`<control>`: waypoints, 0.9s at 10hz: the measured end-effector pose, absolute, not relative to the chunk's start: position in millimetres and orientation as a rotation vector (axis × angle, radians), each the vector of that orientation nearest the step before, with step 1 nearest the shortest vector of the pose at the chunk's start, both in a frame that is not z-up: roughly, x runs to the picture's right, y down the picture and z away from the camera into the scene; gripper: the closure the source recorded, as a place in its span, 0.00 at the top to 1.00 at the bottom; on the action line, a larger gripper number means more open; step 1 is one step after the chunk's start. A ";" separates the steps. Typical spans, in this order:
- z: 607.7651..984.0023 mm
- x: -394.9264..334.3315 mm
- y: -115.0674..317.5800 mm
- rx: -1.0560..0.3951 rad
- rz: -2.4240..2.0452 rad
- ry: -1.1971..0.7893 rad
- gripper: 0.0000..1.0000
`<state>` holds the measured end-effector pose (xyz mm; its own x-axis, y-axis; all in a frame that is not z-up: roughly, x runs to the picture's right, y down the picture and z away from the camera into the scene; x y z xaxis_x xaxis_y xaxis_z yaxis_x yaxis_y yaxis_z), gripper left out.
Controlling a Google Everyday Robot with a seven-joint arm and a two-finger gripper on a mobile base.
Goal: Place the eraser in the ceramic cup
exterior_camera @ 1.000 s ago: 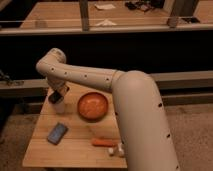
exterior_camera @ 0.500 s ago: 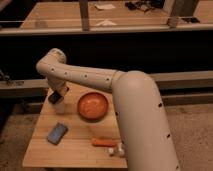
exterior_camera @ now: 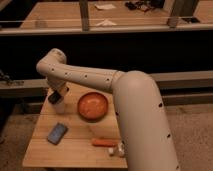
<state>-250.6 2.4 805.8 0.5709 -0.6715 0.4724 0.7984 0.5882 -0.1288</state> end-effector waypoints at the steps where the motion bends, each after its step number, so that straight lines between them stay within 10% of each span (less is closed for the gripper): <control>1: 805.9 -250.7 2.4 -0.348 -0.882 -0.399 0.38; 9: 805.4 -251.9 4.6 -0.352 -0.866 -0.413 0.38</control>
